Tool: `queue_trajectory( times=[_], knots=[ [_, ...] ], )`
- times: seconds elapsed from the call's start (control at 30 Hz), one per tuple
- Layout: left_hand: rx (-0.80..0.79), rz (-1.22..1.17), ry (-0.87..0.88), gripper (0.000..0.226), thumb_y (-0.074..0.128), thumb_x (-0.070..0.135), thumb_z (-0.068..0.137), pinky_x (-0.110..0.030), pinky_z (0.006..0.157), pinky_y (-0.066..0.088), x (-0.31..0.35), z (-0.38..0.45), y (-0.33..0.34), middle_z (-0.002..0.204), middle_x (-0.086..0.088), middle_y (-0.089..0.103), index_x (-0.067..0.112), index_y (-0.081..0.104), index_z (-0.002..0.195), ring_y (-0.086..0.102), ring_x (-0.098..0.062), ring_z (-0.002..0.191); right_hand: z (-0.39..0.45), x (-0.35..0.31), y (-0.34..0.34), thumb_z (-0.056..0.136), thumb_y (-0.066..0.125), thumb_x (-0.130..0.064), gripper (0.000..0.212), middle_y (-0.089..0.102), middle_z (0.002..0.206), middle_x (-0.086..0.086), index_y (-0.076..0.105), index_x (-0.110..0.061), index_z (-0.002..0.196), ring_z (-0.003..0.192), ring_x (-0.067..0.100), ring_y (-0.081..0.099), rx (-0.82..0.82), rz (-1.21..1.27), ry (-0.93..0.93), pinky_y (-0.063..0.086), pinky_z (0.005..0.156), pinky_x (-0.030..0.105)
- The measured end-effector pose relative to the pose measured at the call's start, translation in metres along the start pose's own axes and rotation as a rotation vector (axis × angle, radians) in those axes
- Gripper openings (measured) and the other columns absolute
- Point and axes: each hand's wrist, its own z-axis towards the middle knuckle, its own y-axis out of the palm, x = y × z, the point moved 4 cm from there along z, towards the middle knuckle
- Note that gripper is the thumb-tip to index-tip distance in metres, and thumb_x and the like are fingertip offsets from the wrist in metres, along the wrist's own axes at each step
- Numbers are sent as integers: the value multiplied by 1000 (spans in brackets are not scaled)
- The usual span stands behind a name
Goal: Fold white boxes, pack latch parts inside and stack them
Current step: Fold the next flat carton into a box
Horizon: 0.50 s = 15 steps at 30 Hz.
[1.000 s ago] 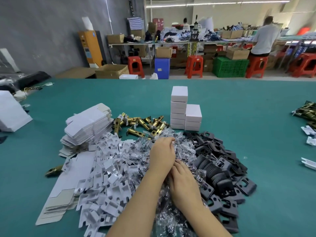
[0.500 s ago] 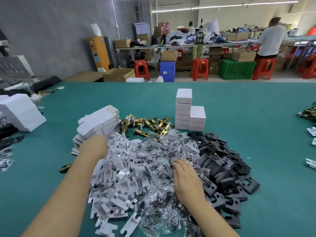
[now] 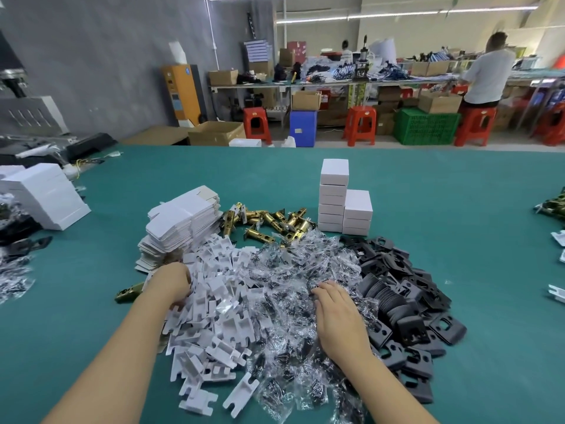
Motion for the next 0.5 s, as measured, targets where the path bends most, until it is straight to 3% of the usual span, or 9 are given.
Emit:
queue_trajectory(
  times=[0.1,0.17,0.33,0.5],
  knots=[
    [14,50,44,36,51,-2,93,-33,80,60,7,1,2,117,-13,71,14,69,120,70,-29,100,0,0,0,111,31,-31,43,45,156,-7,48,-23,150,151,11,28,-4,-2,0,6,124,24],
    [34,63,54,33,52,2,96,-32,79,58,10,3,4,123,-12,67,14,67,122,67,-28,102,0,1,1,111,32,-30,43,44,157,-7,47,-23,150,151,11,28,-11,5,5,8,126,26],
    [91,64,-41,19,56,9,92,-36,83,55,3,5,8,114,-7,66,15,62,110,61,-25,97,0,0,0,111,31,-30,43,43,158,-7,46,-23,151,151,11,27,-17,9,2,10,128,28],
    [137,108,-132,8,54,21,90,-34,77,51,-3,4,3,107,-1,66,20,58,96,61,-25,99,0,0,-1,110,33,-28,43,44,157,-7,47,-23,150,151,11,27,-14,18,-4,13,128,29]
  ],
)
